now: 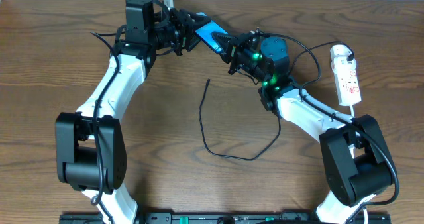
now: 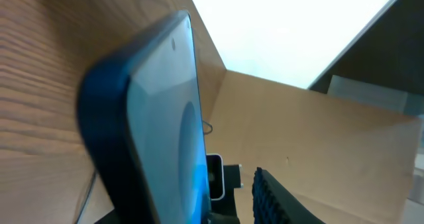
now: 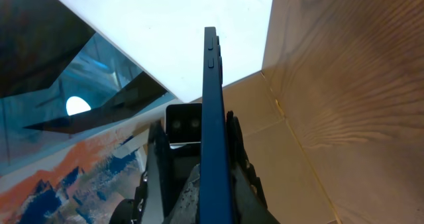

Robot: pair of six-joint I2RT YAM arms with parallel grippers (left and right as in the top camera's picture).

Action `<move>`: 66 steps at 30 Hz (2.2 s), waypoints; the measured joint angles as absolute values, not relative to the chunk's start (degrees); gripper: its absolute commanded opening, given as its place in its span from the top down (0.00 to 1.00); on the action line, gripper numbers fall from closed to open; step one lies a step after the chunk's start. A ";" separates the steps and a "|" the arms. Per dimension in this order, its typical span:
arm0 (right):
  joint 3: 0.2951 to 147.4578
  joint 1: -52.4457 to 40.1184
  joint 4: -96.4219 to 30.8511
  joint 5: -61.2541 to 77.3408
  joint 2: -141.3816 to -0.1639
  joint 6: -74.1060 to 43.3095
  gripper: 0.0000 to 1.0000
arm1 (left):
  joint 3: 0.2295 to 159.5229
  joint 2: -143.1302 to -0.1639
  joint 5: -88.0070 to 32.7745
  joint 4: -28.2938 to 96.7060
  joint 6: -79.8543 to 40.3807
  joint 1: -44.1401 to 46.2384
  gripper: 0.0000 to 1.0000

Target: Plug charger to phone and switch on socket

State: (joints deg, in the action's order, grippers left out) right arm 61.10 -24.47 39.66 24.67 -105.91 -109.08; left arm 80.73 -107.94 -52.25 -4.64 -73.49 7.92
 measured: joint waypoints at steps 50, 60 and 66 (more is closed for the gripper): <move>61.10 -24.18 39.48 27.46 -106.02 -111.07 0.96 | 80.73 -107.87 -46.59 -0.40 -74.81 7.97 0.93; 61.10 -24.21 39.48 28.82 -106.02 -110.30 0.89 | 80.73 -107.87 -46.61 -0.27 -73.23 7.97 0.93; 61.10 -24.21 39.72 29.65 -106.02 -109.60 0.68 | 80.73 -107.87 -46.57 -0.08 -71.50 7.97 0.93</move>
